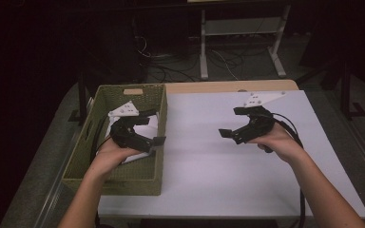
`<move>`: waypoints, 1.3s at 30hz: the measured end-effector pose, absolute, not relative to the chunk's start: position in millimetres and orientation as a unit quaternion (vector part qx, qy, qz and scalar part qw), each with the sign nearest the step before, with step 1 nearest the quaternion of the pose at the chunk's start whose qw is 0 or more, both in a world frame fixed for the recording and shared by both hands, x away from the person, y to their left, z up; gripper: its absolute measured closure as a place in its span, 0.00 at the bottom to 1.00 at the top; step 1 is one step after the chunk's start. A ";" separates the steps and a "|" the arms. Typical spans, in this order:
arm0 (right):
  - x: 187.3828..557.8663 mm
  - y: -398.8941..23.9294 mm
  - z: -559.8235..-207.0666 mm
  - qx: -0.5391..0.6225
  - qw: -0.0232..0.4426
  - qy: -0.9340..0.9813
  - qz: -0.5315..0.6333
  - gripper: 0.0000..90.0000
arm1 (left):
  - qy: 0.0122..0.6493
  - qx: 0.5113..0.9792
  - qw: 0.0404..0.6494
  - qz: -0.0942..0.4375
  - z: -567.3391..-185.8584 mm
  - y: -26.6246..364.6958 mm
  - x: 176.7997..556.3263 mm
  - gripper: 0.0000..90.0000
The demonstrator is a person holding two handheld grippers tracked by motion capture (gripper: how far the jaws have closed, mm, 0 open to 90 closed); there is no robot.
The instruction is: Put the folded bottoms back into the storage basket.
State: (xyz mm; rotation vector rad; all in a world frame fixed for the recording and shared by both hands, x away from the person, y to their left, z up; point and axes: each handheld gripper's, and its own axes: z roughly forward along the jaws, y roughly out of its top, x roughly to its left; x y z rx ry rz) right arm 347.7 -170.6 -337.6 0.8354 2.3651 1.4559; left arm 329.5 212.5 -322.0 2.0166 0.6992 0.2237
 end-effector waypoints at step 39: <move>271.1 -278.9 -375.9 0.339 0.148 0.786 0.495 0.00 | 0.247 0.834 0.485 0.086 -342.9 209.8 292.2 0.00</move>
